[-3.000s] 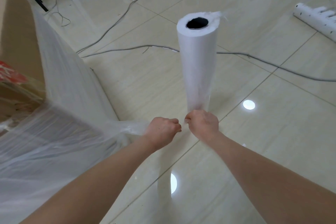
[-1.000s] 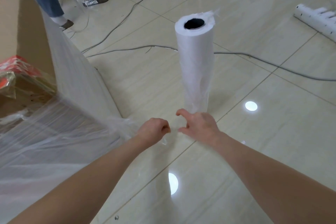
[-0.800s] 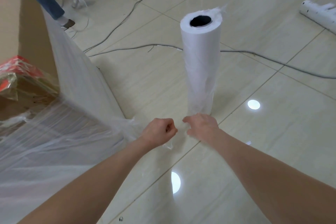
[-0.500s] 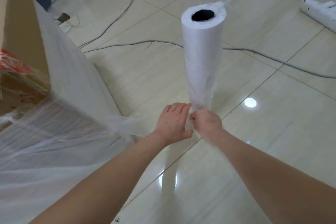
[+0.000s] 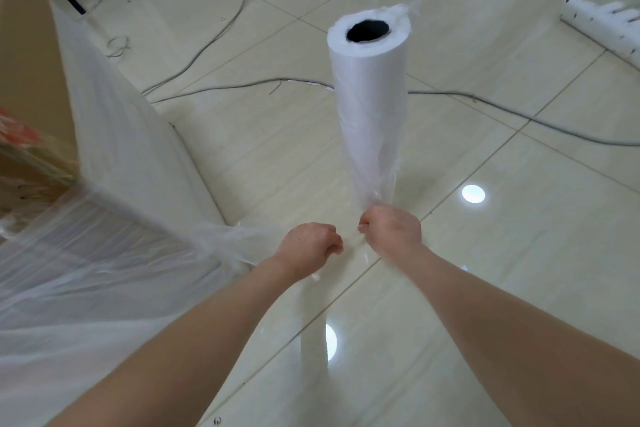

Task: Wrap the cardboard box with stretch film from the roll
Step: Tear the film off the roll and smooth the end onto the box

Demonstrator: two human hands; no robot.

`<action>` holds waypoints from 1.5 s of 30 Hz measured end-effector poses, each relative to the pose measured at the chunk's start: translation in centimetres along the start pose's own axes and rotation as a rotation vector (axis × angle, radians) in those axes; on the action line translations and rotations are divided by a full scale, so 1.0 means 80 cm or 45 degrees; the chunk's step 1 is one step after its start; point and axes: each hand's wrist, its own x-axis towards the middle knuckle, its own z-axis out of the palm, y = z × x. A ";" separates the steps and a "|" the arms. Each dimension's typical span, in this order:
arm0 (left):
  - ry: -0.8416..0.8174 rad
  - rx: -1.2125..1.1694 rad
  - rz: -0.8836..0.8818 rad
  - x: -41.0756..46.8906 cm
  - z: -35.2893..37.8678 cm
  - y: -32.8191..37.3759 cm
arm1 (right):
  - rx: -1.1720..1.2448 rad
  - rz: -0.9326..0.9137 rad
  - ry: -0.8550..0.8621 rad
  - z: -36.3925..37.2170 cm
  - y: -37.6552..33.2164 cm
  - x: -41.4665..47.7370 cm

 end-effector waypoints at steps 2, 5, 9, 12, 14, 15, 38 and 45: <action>-0.021 0.008 0.047 -0.013 -0.003 -0.008 | 0.010 0.033 0.026 -0.005 0.006 0.000; 0.017 -0.015 -0.044 -0.024 -0.012 -0.024 | -0.024 0.036 0.044 -0.010 0.007 -0.003; 0.125 -0.316 -0.366 -0.015 -0.031 -0.034 | -0.057 0.024 0.008 -0.010 0.001 -0.013; 0.242 -0.712 -0.584 -0.001 -0.043 -0.024 | -0.079 0.023 -0.008 -0.013 -0.001 -0.021; 0.319 -0.944 -0.677 0.011 -0.054 -0.013 | -0.095 0.035 0.019 -0.019 0.002 -0.024; 0.361 -1.044 -0.721 0.015 -0.060 -0.007 | -0.090 0.042 0.032 -0.023 0.005 -0.027; 0.584 -1.483 -0.785 0.056 -0.226 0.036 | 0.642 0.151 0.384 -0.218 0.011 -0.019; 0.504 -1.309 -0.717 0.028 -0.318 0.075 | 0.836 0.082 0.303 -0.309 -0.025 -0.050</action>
